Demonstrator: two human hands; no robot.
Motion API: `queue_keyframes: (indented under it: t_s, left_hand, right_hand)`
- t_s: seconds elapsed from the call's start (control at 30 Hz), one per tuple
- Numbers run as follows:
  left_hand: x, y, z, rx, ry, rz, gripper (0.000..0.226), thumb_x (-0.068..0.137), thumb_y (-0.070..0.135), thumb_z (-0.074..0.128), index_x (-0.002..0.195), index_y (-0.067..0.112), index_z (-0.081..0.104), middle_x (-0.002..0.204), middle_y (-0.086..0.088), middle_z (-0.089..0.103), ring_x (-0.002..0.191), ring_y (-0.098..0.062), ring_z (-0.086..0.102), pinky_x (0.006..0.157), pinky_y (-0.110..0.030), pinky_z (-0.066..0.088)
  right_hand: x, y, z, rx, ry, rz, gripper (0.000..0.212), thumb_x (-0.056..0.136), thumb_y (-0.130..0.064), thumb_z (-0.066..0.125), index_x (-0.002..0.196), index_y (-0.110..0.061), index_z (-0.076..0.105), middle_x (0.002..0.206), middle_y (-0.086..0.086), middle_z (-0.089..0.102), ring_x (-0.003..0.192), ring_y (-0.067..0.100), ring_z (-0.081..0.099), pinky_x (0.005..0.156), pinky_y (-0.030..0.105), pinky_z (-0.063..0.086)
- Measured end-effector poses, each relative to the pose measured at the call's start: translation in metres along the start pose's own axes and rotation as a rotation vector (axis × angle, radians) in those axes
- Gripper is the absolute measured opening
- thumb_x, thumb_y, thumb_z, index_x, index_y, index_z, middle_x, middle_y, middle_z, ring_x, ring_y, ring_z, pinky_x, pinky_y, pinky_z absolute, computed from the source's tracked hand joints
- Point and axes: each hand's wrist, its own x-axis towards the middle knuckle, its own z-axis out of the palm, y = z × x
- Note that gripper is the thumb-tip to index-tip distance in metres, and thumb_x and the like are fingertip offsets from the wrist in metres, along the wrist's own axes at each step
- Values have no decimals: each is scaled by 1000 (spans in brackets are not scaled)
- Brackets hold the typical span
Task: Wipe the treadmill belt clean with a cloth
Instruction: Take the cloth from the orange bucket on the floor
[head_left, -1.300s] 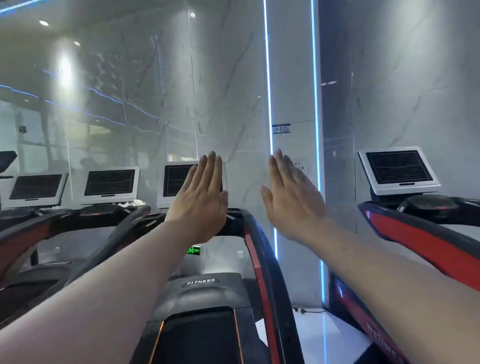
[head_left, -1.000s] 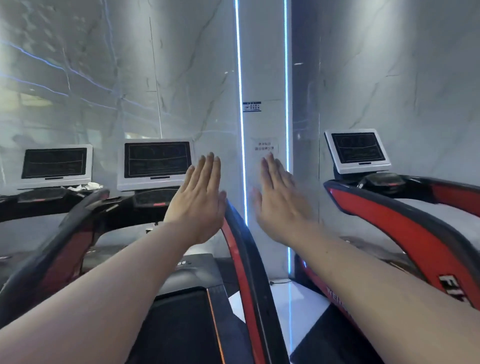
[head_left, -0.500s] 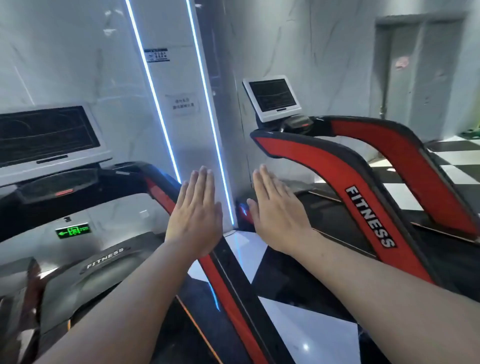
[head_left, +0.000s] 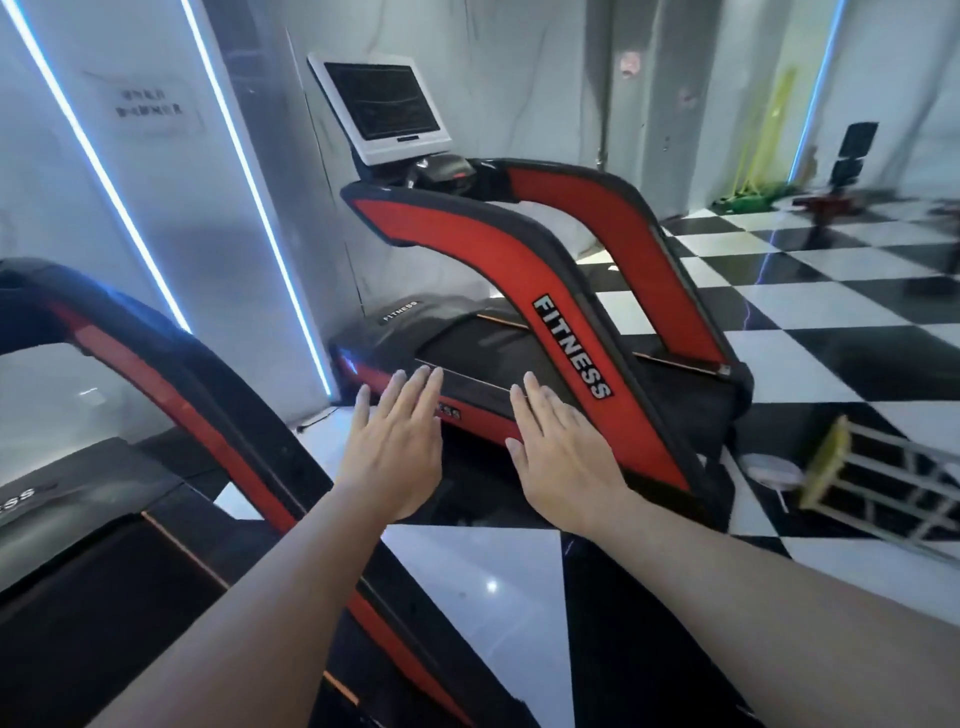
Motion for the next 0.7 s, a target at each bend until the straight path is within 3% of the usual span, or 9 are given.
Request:
queue_keyframes:
  t_s: [0.17, 0.3, 0.47, 0.7]
  left_hand:
    - [24, 64, 48, -72, -47, 33, 56, 104, 31, 25, 157, 18, 14, 164, 4, 17, 152, -21, 10, 121, -48, 13]
    - [25, 121, 99, -108, -124, 71, 58, 104, 34, 22, 158, 20, 6, 166, 4, 7, 152, -19, 3, 123, -46, 9]
    - [21, 192, 175, -219, -218, 34, 59, 103, 29, 30, 157, 16, 12, 165, -1, 9, 152, -22, 6, 123, -46, 9]
    - [6, 270, 288, -351, -331, -23, 58, 101, 25, 32, 155, 14, 17, 163, -6, 17, 151, -25, 13, 120, -49, 18]
  right_hand:
    - [-44, 64, 33, -58, -120, 0, 62, 105, -38, 34, 156, -4, 23, 162, 19, 23, 144, 31, 36, 115, 42, 36]
    - [-72, 115, 63, -43, -201, 46, 62, 104, -37, 31, 156, -5, 22, 162, 19, 22, 145, 31, 35, 115, 42, 36]
    - [-113, 181, 109, -10, -267, 82, 60, 103, -35, 42, 152, -1, 32, 158, 22, 31, 139, 33, 42, 110, 43, 41]
    - [-186, 262, 190, 14, -408, 209, 61, 106, -39, 31, 157, -8, 21, 162, 20, 21, 142, 32, 36, 112, 41, 39]
